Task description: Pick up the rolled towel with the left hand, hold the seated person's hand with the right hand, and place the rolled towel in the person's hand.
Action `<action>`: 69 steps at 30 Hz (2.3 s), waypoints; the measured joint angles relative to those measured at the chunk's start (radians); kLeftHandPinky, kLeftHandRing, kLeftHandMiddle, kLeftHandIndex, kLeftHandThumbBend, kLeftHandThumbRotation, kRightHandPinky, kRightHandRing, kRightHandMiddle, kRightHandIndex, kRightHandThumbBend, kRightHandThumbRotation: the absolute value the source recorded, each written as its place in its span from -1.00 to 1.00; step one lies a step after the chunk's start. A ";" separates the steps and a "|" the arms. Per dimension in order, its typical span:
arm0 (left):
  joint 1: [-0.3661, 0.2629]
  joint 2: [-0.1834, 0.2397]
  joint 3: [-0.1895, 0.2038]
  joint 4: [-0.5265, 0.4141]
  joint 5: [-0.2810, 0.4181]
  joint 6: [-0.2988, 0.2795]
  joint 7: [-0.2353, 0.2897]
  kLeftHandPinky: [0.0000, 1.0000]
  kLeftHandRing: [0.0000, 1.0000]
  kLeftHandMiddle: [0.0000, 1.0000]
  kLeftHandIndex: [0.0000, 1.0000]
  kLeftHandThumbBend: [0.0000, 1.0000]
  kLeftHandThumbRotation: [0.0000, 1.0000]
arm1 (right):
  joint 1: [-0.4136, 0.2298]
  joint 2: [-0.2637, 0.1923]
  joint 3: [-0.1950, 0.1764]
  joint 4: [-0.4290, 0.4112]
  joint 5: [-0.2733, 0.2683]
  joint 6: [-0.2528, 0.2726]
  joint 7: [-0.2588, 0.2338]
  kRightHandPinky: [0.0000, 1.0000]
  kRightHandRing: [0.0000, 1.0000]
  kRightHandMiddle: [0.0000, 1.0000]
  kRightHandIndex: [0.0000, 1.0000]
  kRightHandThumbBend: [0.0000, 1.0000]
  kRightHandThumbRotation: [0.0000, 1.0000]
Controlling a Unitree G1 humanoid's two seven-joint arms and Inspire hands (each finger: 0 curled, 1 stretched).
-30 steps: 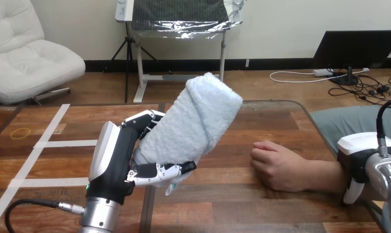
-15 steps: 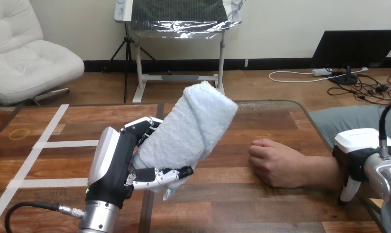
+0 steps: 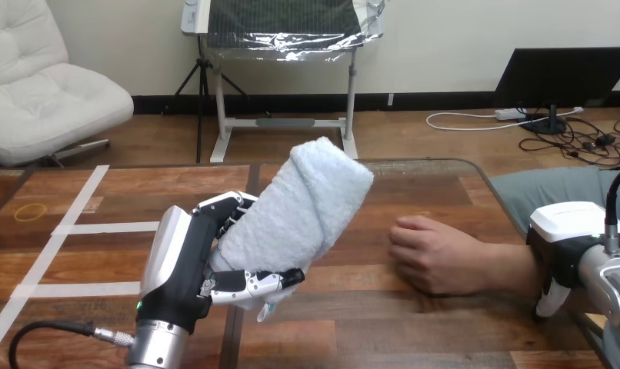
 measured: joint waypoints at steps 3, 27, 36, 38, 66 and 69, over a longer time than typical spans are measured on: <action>-0.001 0.000 0.000 0.001 0.005 0.000 0.000 -0.34 -0.25 -0.08 0.07 0.10 -1.00 | 0.001 -0.003 -0.001 -0.004 0.007 0.000 -0.002 -0.67 -0.45 -0.21 -0.10 0.26 -1.00; -0.025 0.008 0.000 0.035 0.012 -0.001 0.000 -0.35 -0.25 -0.08 0.07 0.07 -1.00 | 0.036 -0.009 -0.043 -0.073 0.062 0.022 -0.029 -0.77 -0.57 -0.34 -0.19 0.29 -1.00; -0.035 0.013 -0.002 0.055 0.011 -0.006 -0.014 -0.33 -0.24 -0.08 0.08 0.06 -1.00 | 0.061 -0.015 -0.082 -0.127 0.101 0.031 -0.028 -0.73 -0.55 -0.33 -0.15 0.34 -1.00; -0.037 0.013 -0.002 0.062 0.010 -0.008 -0.017 -0.33 -0.24 -0.08 0.08 0.05 -1.00 | 0.068 -0.016 -0.094 -0.140 0.111 0.031 -0.030 -0.73 -0.56 -0.35 -0.16 0.35 -1.00; -0.093 0.033 -0.032 0.134 0.056 -0.041 -0.052 -0.31 -0.23 -0.08 0.07 0.03 -1.00 | 0.122 -0.024 -0.160 -0.296 0.129 0.049 -0.024 -0.87 -0.71 -0.52 -0.36 0.33 -1.00; -0.106 0.035 -0.044 0.135 0.068 -0.041 -0.054 -0.31 -0.22 -0.08 0.07 0.03 -1.00 | 0.122 -0.025 -0.161 -0.302 0.129 0.049 -0.024 -0.86 -0.71 -0.52 -0.38 0.34 -1.00</action>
